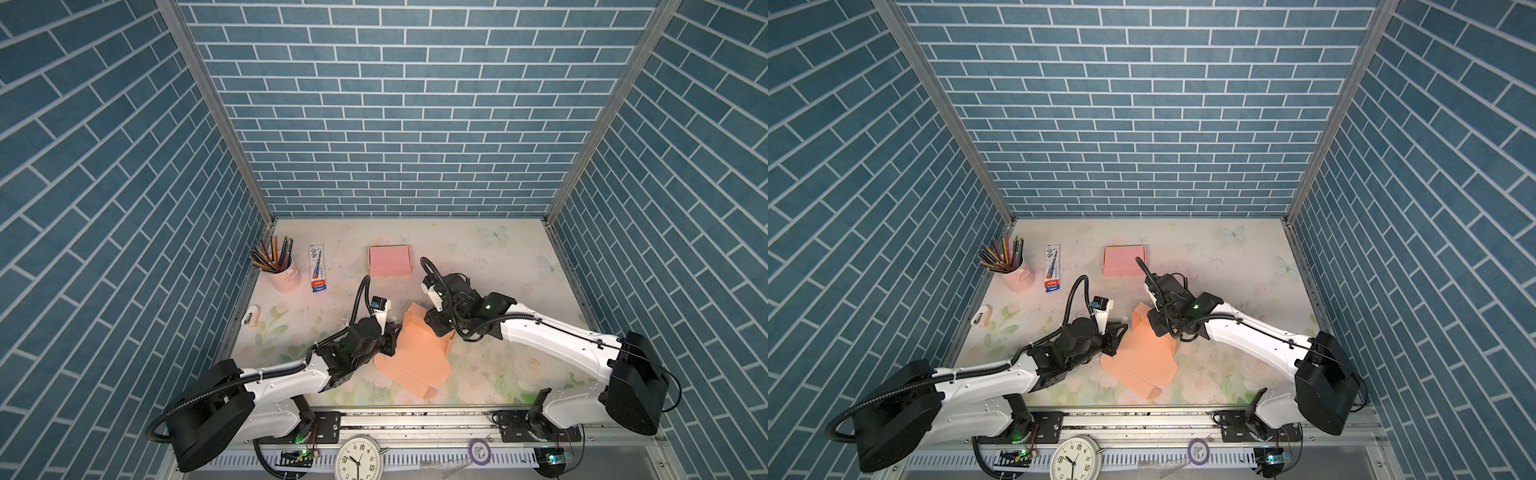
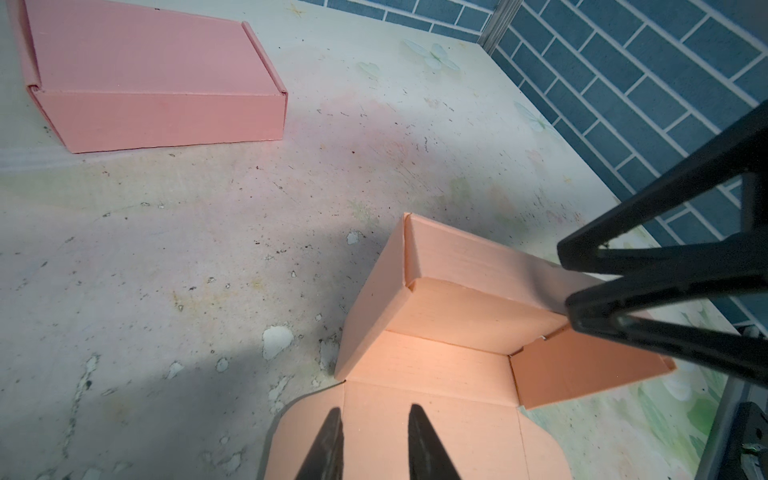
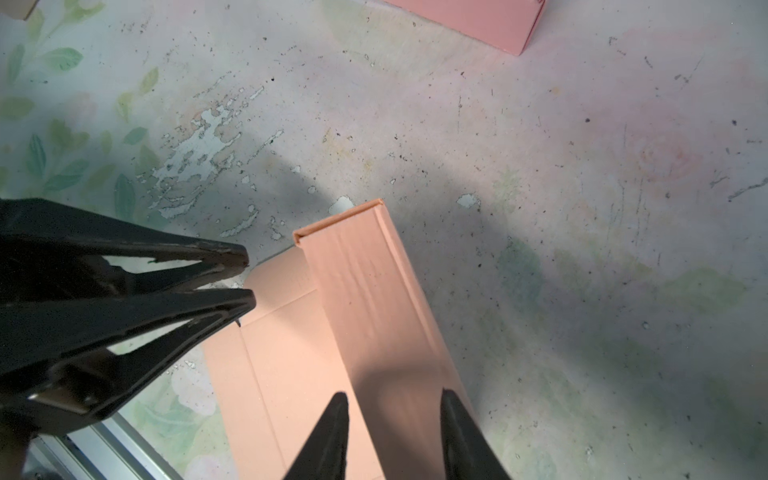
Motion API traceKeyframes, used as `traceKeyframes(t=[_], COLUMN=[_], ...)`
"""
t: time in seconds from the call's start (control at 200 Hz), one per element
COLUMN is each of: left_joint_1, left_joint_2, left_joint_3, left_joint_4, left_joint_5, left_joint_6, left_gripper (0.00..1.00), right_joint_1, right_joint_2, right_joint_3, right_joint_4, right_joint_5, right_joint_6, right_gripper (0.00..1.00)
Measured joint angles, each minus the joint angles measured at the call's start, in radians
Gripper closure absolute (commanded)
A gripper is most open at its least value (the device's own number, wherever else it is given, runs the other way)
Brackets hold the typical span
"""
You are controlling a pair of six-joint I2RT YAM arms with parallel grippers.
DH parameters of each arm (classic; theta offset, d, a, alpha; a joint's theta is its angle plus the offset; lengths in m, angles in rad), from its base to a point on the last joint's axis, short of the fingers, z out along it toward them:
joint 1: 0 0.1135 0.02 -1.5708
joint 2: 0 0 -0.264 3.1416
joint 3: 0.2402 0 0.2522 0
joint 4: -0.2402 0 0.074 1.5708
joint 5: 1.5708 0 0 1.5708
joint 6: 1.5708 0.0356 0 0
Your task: Fold the paper box
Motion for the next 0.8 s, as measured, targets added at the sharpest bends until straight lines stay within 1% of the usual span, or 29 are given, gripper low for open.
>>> traceKeyframes(t=[0.55,0.8], left_joint_1=[0.000,0.000], left_joint_2=[0.006,0.006], left_joint_3=[0.001,0.001], left_joint_4=[0.000,0.000], left_joint_5=[-0.011,-0.011], left_joint_6=[0.000,-0.001], left_gripper=[0.72,0.72], right_joint_1=[0.016,0.043], right_joint_2=[0.029,0.061], right_joint_3=[0.009,0.042], right_joint_4=[-0.011,-0.038], right_joint_5=[0.034,0.097], right_joint_6=[0.000,0.000], right_gripper=[0.64,0.64])
